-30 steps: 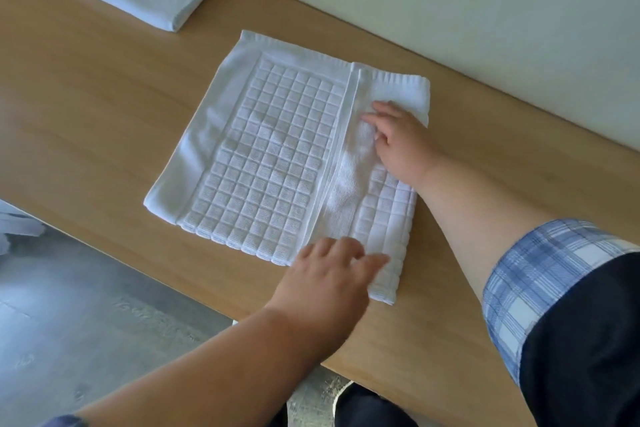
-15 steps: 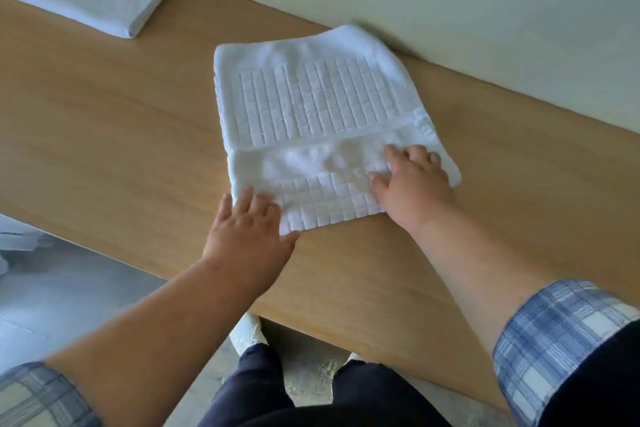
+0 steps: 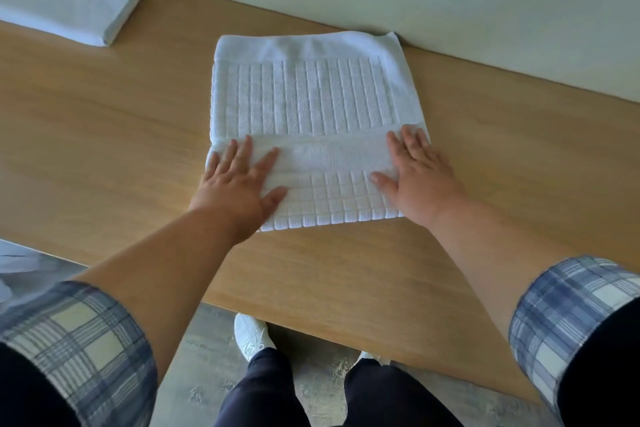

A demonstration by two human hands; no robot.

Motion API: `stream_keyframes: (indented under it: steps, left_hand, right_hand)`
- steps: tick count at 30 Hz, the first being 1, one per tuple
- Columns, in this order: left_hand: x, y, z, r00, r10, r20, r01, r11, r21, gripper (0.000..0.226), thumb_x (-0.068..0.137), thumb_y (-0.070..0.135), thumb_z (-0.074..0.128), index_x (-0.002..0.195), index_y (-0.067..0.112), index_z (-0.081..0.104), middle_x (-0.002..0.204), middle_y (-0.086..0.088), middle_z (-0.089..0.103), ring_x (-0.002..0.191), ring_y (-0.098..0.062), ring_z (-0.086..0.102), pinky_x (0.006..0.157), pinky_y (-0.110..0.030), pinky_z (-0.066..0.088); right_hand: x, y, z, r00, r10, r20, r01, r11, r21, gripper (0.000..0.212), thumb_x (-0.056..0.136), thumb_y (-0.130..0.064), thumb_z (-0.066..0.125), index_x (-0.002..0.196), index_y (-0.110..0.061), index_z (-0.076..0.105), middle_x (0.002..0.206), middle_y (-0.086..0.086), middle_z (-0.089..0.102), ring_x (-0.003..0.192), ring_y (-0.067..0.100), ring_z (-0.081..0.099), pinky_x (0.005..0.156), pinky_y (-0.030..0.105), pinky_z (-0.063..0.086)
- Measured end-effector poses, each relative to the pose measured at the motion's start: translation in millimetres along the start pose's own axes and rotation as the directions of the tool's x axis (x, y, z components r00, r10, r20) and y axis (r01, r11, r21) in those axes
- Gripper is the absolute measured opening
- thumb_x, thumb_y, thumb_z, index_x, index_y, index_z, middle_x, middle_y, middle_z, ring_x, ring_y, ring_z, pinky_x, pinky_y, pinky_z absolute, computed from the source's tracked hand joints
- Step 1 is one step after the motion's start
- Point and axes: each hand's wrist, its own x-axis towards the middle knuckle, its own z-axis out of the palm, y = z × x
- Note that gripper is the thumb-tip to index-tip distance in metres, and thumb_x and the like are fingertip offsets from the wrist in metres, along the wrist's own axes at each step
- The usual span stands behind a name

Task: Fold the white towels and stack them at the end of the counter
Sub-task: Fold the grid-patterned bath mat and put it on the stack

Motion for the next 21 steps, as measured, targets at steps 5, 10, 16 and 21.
stream_keyframes:
  steps: [5, 10, 16, 21]
  left_hand:
    - [3.1, 3.4, -2.8, 0.993, -0.114, -0.034, 0.115, 0.993, 0.012, 0.082, 0.086, 0.077, 0.003, 0.155, 0.034, -0.009, 0.163, -0.012, -0.015, 0.15, -0.029, -0.015, 0.119, -0.047, -0.012]
    - [1.8, 20.4, 1.6, 0.998, 0.005, -0.07, -0.005, 1.0, 0.007, 0.072, 0.091, 0.071, 0.002, 0.154, 0.037, -0.008, 0.163, -0.004, -0.017, 0.149, -0.022, -0.019, 0.12, -0.047, -0.01]
    - [0.3, -10.2, 0.1, 0.987, -0.158, -0.024, 0.153, 0.978, -0.141, 0.07, 0.094, 0.067, 0.016, 0.155, 0.038, -0.003, 0.164, -0.002, -0.018, 0.149, -0.02, -0.019, 0.121, -0.044, -0.006]
    - [-25.9, -14.1, 2.5, 0.84, -0.53, -0.118, 0.344, 0.688, -0.639, 0.06, 0.096, 0.044, 0.047, 0.149, 0.035, 0.021, 0.153, -0.009, 0.031, 0.133, -0.033, 0.039, 0.108, -0.051, 0.037]
  right_hand:
    - [-7.2, -4.4, -1.2, 0.996, 0.072, -0.059, -0.073, 0.997, -0.007, 0.085, 0.091, -0.075, 0.01, 0.157, -0.027, -0.011, 0.16, -0.005, -0.031, 0.149, 0.017, -0.024, 0.122, 0.049, -0.006]
    - [-7.0, -25.0, 4.0, 0.968, -0.226, -0.105, 0.219, 0.973, -0.079, 0.073, 0.095, -0.067, 0.006, 0.159, -0.032, -0.001, 0.165, -0.005, -0.019, 0.148, 0.013, -0.027, 0.121, 0.048, -0.013]
    - [3.1, -5.6, -3.3, 0.988, 0.15, -0.026, -0.146, 0.98, 0.135, 0.077, 0.097, -0.068, 0.027, 0.157, -0.035, -0.006, 0.166, -0.002, -0.017, 0.153, 0.023, -0.011, 0.123, 0.048, 0.001]
    - [-2.3, 0.9, -10.9, 0.867, 0.406, -0.29, -0.2, 0.816, 0.543, 0.064, 0.093, -0.034, 0.058, 0.151, -0.026, 0.033, 0.151, 0.01, 0.039, 0.135, 0.03, 0.042, 0.111, 0.042, 0.037]
